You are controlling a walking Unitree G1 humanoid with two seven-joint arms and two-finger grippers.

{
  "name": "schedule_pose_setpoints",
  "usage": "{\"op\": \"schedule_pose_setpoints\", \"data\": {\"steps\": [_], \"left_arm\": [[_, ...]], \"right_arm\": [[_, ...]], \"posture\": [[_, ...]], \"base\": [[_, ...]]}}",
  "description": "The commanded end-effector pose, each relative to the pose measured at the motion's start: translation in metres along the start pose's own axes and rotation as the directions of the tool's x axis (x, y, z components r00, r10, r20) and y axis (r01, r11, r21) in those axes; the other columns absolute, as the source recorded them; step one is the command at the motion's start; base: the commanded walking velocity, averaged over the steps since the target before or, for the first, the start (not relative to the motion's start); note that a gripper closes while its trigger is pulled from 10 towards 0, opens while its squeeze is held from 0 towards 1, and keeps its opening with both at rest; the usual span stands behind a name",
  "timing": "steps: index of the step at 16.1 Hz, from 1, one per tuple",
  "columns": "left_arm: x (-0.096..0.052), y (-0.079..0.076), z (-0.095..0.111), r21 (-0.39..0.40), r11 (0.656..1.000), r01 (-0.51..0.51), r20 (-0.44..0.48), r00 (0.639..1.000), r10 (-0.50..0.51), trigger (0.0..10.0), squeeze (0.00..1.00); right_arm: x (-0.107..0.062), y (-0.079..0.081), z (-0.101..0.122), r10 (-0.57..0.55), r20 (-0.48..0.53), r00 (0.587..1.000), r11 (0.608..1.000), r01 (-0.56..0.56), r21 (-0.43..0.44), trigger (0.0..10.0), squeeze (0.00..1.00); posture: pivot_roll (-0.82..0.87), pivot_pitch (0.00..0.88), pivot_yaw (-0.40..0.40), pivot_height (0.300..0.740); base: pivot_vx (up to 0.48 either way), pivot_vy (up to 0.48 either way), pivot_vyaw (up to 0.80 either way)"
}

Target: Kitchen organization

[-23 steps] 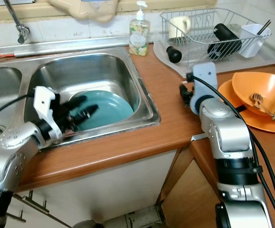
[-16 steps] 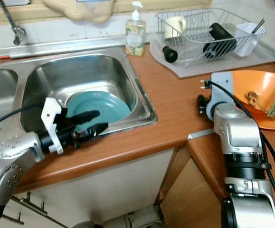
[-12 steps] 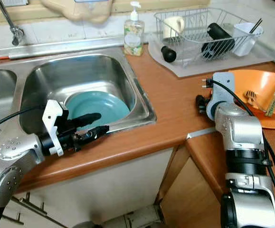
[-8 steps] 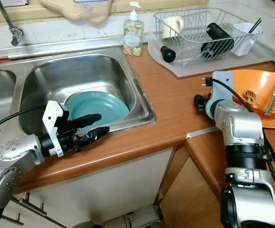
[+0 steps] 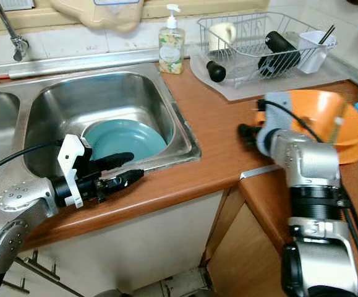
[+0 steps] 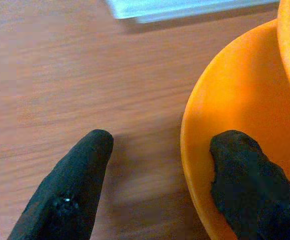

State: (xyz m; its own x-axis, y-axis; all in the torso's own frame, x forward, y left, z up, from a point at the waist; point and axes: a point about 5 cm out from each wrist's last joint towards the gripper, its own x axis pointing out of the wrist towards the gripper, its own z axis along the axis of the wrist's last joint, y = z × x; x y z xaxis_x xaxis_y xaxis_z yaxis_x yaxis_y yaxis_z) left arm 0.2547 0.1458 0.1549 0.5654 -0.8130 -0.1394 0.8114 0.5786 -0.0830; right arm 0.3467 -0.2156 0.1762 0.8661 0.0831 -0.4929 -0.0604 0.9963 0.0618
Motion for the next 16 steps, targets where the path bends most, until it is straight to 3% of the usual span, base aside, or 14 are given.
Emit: {"op": "schedule_pose_setpoints", "data": {"steps": [1,2,8,11,12,16], "left_arm": [[-0.002,-0.004,0.003,0.029,0.999,0.027,0.001,1.0,-0.027,10.0,0.0],[-0.002,-0.004,0.004,0.029,0.999,0.026,0.001,1.0,-0.026,10.0,0.0],[-0.003,-0.002,0.003,0.039,0.999,0.013,-0.01,1.0,-0.012,10.0,0.0],[-0.003,-0.001,0.003,0.041,0.999,0.006,-0.012,1.0,-0.005,10.0,0.0],[-0.004,-0.001,0.003,0.043,0.999,0.0,-0.013,1.0,0.0,10.0,0.0],[-0.004,0.001,0.002,0.046,0.999,-0.017,-0.014,1.0,0.018,10.0,0.0]], "right_arm": [[0.003,0.012,-0.015,0.074,-0.068,0.995,0.997,-0.073,0.023,10.0,0.0],[0.002,0.015,-0.014,0.087,-0.066,0.994,0.996,-0.086,0.025,10.0,0.0],[0.0,0.074,-0.018,0.284,-0.081,0.955,0.958,-0.286,-0.008,10.0,0.0],[0.002,0.09,-0.015,0.32,-0.073,0.945,0.947,-0.322,-0.018,10.0,0.0],[0.001,0.103,-0.012,0.357,-0.064,0.932,0.933,-0.359,-0.035,10.0,0.0],[-0.005,0.11,-0.003,0.404,-0.012,0.915,0.914,-0.404,-0.045,10.0,0.0]], "posture": [[-0.11,0.0,0.021,0.74],[-0.11,0.0,0.021,0.74],[-0.1,0.0,0.022,0.74],[-0.1,0.0,0.021,0.74],[-0.1,0.0,0.021,0.74],[-0.1,0.0,0.021,0.74]], "base": [[0.0,0.0,0.0],[0.0,0.0,0.0],[0.0,0.0,0.0],[0.0,0.0,0.0],[0.0,0.0,0.0],[0.0,0.0,0.0]]}}
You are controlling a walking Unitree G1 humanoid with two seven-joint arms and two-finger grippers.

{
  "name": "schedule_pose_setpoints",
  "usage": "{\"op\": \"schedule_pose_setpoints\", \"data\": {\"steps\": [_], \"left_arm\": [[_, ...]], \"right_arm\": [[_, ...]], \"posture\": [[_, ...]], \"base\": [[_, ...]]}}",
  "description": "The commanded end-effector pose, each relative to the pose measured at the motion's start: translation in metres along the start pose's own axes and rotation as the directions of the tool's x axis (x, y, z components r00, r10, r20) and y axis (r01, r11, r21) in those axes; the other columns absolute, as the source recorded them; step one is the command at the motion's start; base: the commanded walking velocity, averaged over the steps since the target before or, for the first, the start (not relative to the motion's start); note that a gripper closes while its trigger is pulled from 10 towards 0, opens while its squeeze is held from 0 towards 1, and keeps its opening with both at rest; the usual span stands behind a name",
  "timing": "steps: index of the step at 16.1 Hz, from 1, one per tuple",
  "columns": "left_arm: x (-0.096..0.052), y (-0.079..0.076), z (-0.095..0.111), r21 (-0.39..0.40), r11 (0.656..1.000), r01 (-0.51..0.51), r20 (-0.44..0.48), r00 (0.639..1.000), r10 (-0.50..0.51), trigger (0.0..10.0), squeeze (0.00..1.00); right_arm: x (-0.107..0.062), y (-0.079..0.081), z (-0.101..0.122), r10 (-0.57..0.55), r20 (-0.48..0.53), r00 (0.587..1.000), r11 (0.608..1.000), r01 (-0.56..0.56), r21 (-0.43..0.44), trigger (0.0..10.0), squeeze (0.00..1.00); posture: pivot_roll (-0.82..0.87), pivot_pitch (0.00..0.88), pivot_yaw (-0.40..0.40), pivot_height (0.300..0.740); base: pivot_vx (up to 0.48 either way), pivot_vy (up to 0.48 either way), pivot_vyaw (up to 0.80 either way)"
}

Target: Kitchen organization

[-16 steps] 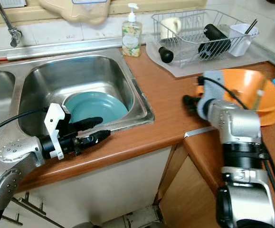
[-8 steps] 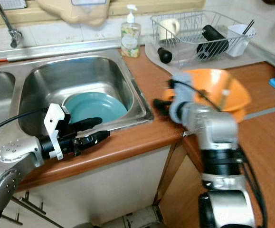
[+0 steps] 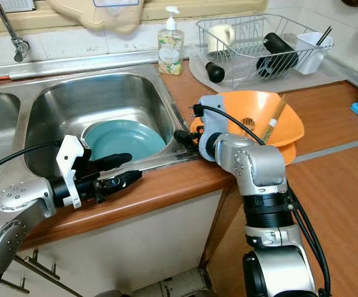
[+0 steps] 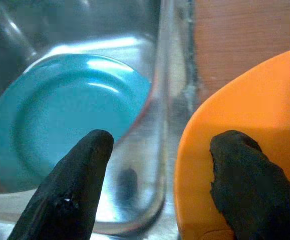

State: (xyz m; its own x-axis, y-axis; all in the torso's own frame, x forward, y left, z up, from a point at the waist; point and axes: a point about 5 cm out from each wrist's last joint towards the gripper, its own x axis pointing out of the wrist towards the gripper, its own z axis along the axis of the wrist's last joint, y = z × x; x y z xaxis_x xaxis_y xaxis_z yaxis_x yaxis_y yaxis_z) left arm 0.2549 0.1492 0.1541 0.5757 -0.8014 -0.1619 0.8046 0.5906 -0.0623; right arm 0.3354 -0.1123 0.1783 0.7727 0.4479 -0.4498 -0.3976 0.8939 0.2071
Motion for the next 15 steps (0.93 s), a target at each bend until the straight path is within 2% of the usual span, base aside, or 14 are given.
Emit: {"op": "schedule_pose_setpoints", "data": {"steps": [1,6,8,9,10,11,13,14,15], "left_arm": [[-0.001,0.0,0.004,0.029,1.0,-0.01,0.009,1.0,0.01,10.0,0.0],[0.002,0.006,0.007,0.026,0.997,-0.071,0.057,0.996,0.069,10.0,0.0],[0.003,0.006,0.009,0.023,0.998,-0.067,0.064,0.996,0.065,10.0,0.0],[0.004,0.005,0.009,0.023,0.998,-0.06,0.068,0.996,0.059,10.0,0.0],[0.005,0.004,0.01,0.02,0.998,-0.056,0.076,0.996,0.055,10.0,0.0],[0.006,0.002,0.012,0.017,0.999,-0.051,0.087,0.995,0.05,10.0,0.0],[0.008,-0.001,0.013,0.005,0.999,-0.043,0.1,0.994,0.042,10.0,0.0],[0.009,-0.005,0.012,-0.003,0.999,-0.034,0.106,0.994,0.034,10.0,0.0],[0.009,-0.007,0.012,-0.008,1.0,-0.027,0.109,0.994,0.028,10.0,0.0]], "right_arm": [[-0.004,0.01,0.01,0.061,0.039,0.997,0.998,-0.061,-0.018,10.0,0.0],[-0.031,0.023,0.046,0.153,0.224,0.962,0.986,-0.135,-0.097,10.0,0.0],[-0.046,0.023,0.062,0.154,0.317,0.936,0.984,-0.117,-0.134,10.0,0.0],[-0.056,0.017,0.072,0.126,0.389,0.913,0.986,-0.073,-0.149,10.0,0.0],[-0.065,0.008,0.079,0.071,0.443,0.894,0.989,-0.003,-0.151,10.0,0.0],[-0.074,-0.013,0.083,-0.042,0.483,0.874,0.982,0.125,-0.142,10.0,0.0],[-0.093,-0.046,0.085,-0.197,0.52,0.831,0.951,0.291,-0.104,10.0,0.0],[-0.108,-0.073,0.081,-0.33,0.516,0.79,0.906,0.419,-0.063,10.0,0.0],[-0.12,-0.09,0.077,-0.411,0.51,0.756,0.871,0.491,-0.024,10.0,0.0]], "posture": [[-0.1,0.0,0.021,0.74],[-0.12,0.0,0.029,0.74],[-0.12,0.0,0.032,0.74],[-0.12,0.0,0.032,0.74],[-0.13,0.0,0.031,0.74],[-0.13,0.0,0.031,0.74],[-0.14,0.0,0.034,0.74],[-0.14,0.0,0.033,0.74],[-0.14,0.0,0.032,0.74]], "base": [[0.0,0.0,0.0],[0.0,0.0,0.0],[0.0,0.0,0.0],[0.0,0.0,0.0],[0.0,0.0,0.0],[0.0,0.0,0.0],[0.0,0.0,0.0],[0.0,0.0,0.0],[0.0,0.0,0.0]]}}
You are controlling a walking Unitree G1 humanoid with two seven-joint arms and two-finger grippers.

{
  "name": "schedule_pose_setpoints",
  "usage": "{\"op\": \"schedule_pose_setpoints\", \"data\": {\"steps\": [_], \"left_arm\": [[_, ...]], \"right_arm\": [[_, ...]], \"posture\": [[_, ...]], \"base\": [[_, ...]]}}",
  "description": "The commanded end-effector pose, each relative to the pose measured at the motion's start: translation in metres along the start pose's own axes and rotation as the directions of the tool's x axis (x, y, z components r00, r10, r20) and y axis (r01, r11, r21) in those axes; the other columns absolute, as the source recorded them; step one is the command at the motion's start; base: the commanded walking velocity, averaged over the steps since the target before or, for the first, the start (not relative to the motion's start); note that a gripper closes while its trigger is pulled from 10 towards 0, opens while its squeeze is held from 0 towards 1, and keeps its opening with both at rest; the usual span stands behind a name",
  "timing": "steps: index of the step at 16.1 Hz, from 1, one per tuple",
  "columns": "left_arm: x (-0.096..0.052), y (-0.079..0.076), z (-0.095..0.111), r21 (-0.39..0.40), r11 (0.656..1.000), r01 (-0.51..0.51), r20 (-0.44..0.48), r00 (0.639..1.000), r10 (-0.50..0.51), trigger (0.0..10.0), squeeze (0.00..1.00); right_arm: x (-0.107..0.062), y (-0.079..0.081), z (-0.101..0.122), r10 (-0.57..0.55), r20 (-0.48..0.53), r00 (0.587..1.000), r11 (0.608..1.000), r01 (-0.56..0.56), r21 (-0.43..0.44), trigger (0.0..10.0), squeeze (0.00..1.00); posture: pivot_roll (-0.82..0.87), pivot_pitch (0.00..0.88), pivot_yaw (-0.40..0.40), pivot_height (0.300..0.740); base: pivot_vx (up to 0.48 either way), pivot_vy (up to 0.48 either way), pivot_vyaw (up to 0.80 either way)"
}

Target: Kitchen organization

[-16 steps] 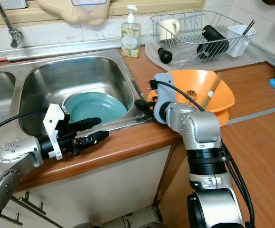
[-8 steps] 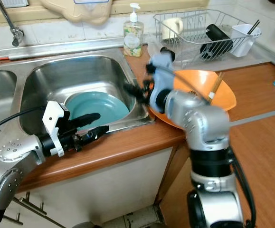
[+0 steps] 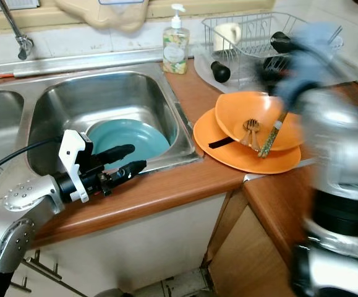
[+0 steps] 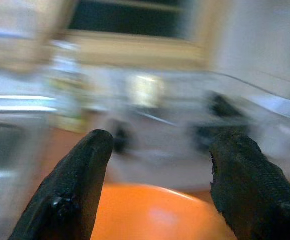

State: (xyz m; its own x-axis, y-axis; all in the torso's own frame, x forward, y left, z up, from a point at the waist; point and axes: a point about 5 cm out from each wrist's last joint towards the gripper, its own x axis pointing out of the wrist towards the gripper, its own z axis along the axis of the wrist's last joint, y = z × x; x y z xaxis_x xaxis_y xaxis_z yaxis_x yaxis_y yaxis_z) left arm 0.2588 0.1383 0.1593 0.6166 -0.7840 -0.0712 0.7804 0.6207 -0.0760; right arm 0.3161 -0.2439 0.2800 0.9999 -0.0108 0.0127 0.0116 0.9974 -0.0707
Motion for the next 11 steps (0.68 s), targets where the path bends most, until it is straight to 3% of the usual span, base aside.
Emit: {"op": "schedule_pose_setpoints", "data": {"steps": [1,3,6,8,11], "left_arm": [[0.0,-0.004,0.005,0.008,1.0,0.015,0.016,1.0,-0.015,10.0,0.0],[0.001,-0.007,0.004,-0.002,1.0,0.029,0.016,0.999,-0.029,10.0,0.0],[-0.001,-0.01,0.003,-0.008,0.999,0.054,0.012,0.998,-0.054,10.0,0.0],[-0.003,-0.012,0.004,-0.025,0.996,0.09,0.014,0.996,-0.09,10.0,0.0],[-0.003,-0.018,0.005,-0.036,0.989,0.141,0.008,0.99,-0.141,10.0,0.0]], "right_arm": [[-0.006,-0.02,-0.005,-0.094,-0.011,0.995,0.995,0.094,-0.029,10.0,0.0],[-0.018,-0.056,-0.023,-0.249,-0.067,0.966,0.964,0.24,-0.119,10.0,0.0],[-0.036,-0.095,-0.051,-0.371,-0.16,0.915,0.919,0.338,-0.202,10.0,0.0],[-0.05,-0.104,-0.082,-0.363,-0.271,0.891,0.918,0.292,-0.268,10.0,0.0],[-0.053,-0.097,-0.107,-0.308,-0.341,0.888,0.939,0.226,-0.26,10.0,0.0]], "posture": [[-0.14,0.0,0.032,0.74],[-0.14,0.0,0.031,0.74],[-0.15,0.0,0.032,0.74],[-0.15,0.0,0.033,0.74],[-0.14,0.0,0.031,0.74]], "base": [[0.0,0.0,0.0],[0.0,0.0,0.0],[0.0,0.0,0.0],[0.0,0.0,0.0],[0.0,0.0,0.0]]}}
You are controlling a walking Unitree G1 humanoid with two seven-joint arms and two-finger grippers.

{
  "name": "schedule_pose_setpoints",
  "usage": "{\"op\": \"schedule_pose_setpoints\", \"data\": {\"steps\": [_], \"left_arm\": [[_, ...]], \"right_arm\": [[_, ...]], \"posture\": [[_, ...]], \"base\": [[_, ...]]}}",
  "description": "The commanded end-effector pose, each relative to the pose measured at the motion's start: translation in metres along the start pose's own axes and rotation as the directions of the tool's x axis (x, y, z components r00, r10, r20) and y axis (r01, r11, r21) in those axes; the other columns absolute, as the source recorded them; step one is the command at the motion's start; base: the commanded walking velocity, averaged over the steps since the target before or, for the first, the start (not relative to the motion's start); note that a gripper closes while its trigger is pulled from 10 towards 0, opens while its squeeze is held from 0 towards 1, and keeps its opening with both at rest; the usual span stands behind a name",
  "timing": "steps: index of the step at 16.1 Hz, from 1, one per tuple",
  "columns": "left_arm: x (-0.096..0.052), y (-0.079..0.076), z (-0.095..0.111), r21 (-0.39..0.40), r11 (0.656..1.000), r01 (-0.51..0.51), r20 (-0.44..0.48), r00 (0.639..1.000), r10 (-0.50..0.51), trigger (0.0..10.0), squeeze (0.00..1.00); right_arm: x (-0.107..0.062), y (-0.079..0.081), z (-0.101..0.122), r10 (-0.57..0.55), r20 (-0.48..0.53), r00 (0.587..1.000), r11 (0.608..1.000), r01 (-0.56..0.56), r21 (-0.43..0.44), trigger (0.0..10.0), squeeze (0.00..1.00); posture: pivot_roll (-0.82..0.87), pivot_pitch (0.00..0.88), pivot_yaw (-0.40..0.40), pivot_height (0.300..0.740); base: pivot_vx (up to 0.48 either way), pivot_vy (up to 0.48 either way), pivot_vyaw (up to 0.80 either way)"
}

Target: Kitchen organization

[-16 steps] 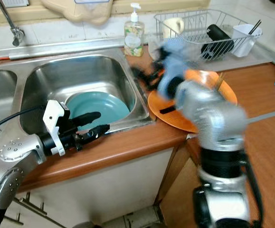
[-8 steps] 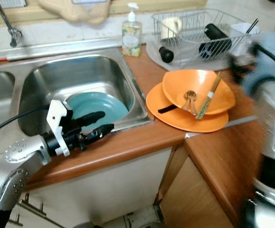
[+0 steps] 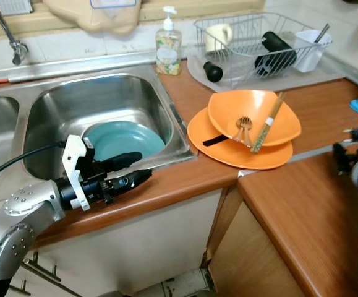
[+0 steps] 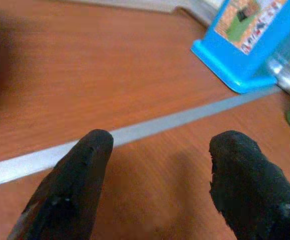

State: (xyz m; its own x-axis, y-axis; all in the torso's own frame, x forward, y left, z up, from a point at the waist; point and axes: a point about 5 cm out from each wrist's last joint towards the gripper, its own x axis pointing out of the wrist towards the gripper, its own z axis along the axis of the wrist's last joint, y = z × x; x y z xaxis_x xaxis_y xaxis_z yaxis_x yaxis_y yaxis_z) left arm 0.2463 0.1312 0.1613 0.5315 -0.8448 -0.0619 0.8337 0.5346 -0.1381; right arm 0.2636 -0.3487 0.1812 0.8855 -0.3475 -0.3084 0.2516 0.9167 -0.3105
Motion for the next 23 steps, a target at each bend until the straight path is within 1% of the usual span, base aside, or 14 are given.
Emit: {"op": "schedule_pose_setpoints", "data": {"steps": [1,3,4,7,12,14,16,23], "left_arm": [[-0.001,-0.005,0.004,0.022,0.999,0.043,-0.001,0.999,-0.043,10.0,0.0],[-0.002,-0.005,0.004,0.024,0.999,0.045,-0.007,0.999,-0.045,10.0,0.0],[-0.003,-0.004,0.004,0.024,0.999,0.045,-0.01,0.999,-0.045,10.0,0.0],[-0.005,-0.002,0.005,0.031,0.999,0.038,-0.018,0.999,-0.038,10.0,0.0],[-0.006,-0.001,0.005,0.038,0.999,0.031,-0.024,0.999,-0.03,10.0,0.0],[-0.005,-0.001,0.005,0.041,0.999,0.03,-0.025,0.999,-0.029,10.0,0.0],[-0.003,-0.001,0.007,0.048,0.998,0.027,-0.023,0.999,-0.026,10.0,0.0],[-0.004,0.0,0.008,0.056,0.998,0.018,-0.02,1.0,-0.017,10.0,0.0]], "right_arm": [[0.002,0.009,-0.005,0.028,0.0,1.0,0.999,-0.028,-0.019,10.0,0.0],[0.006,0.023,-0.003,0.091,0.026,0.995,0.996,-0.091,-0.008,10.0,0.0],[0.007,0.027,-0.003,0.109,0.036,0.993,0.994,-0.109,-0.003,10.0,0.0],[0.009,0.049,-0.007,0.17,0.022,0.985,0.985,-0.171,0.02,10.0,0.0],[0.006,0.066,-0.008,0.204,0.012,0.979,0.976,-0.204,0.078,10.0,0.0],[0.004,0.077,-0.007,0.228,0.015,0.973,0.969,-0.229,0.097,10.0,0.0],[0.004,0.09,-0.001,0.257,0.026,0.966,0.958,-0.258,0.126,10.0,0.0],[0.002,0.115,0.011,0.332,0.052,0.942,0.932,-0.336,0.137,10.0,0.0]], "posture": [[-0.14,0.0,0.031,0.74],[-0.14,0.0,0.03,0.74],[-0.14,0.0,0.03,0.74],[-0.13,0.0,0.031,0.74],[-0.13,0.0,0.035,0.74],[-0.12,0.0,0.037,0.74],[-0.12,0.0,0.037,0.74],[-0.11,0.0,0.033,0.74]], "base": [[0.0,0.0,0.0],[0.0,0.0,0.0],[0.0,0.0,0.0],[0.0,0.0,0.0],[0.0,0.0,0.0],[0.0,0.0,0.0],[0.0,0.0,0.0],[0.0,0.0,0.0]]}}
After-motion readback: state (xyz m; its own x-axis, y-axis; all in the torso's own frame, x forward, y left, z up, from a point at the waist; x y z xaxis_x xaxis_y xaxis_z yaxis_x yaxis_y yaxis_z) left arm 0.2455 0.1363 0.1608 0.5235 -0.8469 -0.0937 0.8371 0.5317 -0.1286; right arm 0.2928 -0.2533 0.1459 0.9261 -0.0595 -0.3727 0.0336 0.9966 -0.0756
